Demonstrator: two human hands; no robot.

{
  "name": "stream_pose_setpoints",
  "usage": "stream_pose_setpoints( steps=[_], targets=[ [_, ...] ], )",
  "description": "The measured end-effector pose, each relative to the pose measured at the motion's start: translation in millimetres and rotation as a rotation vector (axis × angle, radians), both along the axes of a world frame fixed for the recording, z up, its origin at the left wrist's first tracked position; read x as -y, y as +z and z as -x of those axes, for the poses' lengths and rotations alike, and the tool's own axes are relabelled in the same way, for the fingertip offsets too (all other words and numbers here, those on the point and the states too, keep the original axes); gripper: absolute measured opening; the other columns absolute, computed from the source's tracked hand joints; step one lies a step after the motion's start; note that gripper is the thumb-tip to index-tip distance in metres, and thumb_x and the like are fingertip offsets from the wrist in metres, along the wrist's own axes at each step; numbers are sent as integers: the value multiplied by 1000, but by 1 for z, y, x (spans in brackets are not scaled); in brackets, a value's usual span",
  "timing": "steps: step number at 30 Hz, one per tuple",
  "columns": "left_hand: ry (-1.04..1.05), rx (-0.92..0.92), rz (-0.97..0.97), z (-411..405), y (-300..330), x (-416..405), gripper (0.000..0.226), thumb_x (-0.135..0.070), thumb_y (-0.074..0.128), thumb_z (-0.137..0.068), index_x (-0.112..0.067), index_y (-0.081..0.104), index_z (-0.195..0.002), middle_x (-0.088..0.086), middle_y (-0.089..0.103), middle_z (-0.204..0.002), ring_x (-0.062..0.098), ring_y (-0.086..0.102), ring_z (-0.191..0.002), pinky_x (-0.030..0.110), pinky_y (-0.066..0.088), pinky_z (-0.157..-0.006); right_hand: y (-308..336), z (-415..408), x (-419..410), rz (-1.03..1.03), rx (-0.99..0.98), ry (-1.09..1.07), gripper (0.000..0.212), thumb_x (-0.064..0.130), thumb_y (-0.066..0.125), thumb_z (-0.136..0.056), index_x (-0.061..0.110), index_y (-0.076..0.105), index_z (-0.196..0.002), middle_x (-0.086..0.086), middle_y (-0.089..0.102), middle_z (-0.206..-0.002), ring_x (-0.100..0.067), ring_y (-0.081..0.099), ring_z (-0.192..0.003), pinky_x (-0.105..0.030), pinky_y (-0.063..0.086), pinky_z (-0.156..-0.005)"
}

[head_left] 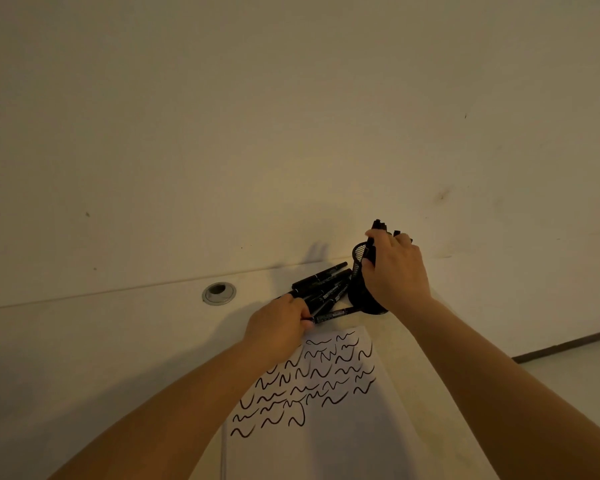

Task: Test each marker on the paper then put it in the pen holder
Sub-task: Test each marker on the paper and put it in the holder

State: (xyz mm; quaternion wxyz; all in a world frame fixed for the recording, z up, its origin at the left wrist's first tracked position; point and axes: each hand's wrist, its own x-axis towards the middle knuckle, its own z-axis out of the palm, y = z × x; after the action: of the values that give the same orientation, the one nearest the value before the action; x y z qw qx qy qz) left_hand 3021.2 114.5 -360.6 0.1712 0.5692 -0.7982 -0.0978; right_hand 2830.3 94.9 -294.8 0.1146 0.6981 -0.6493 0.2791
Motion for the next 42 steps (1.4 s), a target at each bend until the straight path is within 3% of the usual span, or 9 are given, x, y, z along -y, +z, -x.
stream_pose_setpoints(
  steps=[4, 9, 14, 21, 24, 27, 32, 36, 42],
  targets=[
    [55, -112, 13, -5, 7, -6, 24, -33, 45, -94, -18, 53, -110, 1, 54, -113, 17, 54, -96, 30, 44, -77, 7, -7, -24, 239, 316, 27, 36, 12, 56, -84, 8, 50, -119, -7, 58, -110, -25, 43, -107, -36, 39, -87],
    [90, -486, -4, -12, 30, -31, 5, -26, 46, -94, -24, 49, -97, -1, 63, -95, 11, 60, -82, 27, 48, -72, 4, -24, -71, 36, 1027, 111, 17, 23, 49, -92, 24, 53, -108, 6, 56, -79, 4, 52, -67, -8, 42, -56],
    [-91, -649, -72, -12, 37, -75, 20, -20, 44, -94, -37, 44, -85, -14, 61, -77, -3, 53, -63, 9, 42, -59, -17, -46, -116, -192, 1040, 297, 16, 28, 46, -93, 26, 61, -96, 7, 61, -73, 8, 53, -60, -6, 42, -56],
    [-180, -621, -73, -10, 22, -121, 5, -31, 46, -93, -34, 49, -90, -11, 52, -67, -3, 45, -54, 11, 38, -52, -25, -54, -150, -232, 1174, 236, 21, 29, 48, -92, 25, 67, -82, 10, 63, -58, 3, 53, -53, -12, 44, -54],
    [-165, -531, -19, -12, 21, -131, 14, -35, 44, -93, -26, 51, -101, -13, 52, -73, -2, 48, -59, 13, 36, -53, -26, -55, -161, -217, 1255, 151, 22, 32, 47, -91, 25, 65, -79, 6, 63, -58, 1, 54, -52, -17, 44, -53],
    [-208, -349, 140, -12, 24, -140, 26, -37, 35, -95, -19, 50, -107, -14, 47, -82, 5, 47, -69, 21, 39, -60, -25, -63, -172, -258, 1270, 184, 23, 32, 48, -91, 20, 64, -79, 7, 63, -54, 0, 54, -48, -12, 43, -47],
    [-227, -242, 193, -16, 24, -155, 29, -38, 26, -96, -19, 48, -98, -7, 52, -75, 13, 49, -63, 28, 36, -56, -27, -74, -184, -296, 1169, 222, 28, 33, 47, -92, 17, 62, -75, 10, 60, -49, 2, 50, -45, -10, 42, -48],
    [-190, -468, -177, -19, 27, -163, 29, -31, 33, -97, -13, 49, -81, -6, 43, -60, 11, 36, -52, 29, 32, -55, -29, -80, -188, -338, 1196, 183, 31, 30, 45, -94, 15, 58, -71, 7, 53, -46, -1, 45, -43, -19, 38, -52],
    [-118, -924, -713, -27, 40, -170, 36, -24, 33, -98, -16, 42, -64, -13, 30, -43, 4, 25, -39, 15, 22, -41, -33, -89, -186, -387, 1259, 226, 34, 28, 46, -94, 11, 52, -65, 5, 47, -45, -1, 39, -37, -12, 34, -40]
  ],
)
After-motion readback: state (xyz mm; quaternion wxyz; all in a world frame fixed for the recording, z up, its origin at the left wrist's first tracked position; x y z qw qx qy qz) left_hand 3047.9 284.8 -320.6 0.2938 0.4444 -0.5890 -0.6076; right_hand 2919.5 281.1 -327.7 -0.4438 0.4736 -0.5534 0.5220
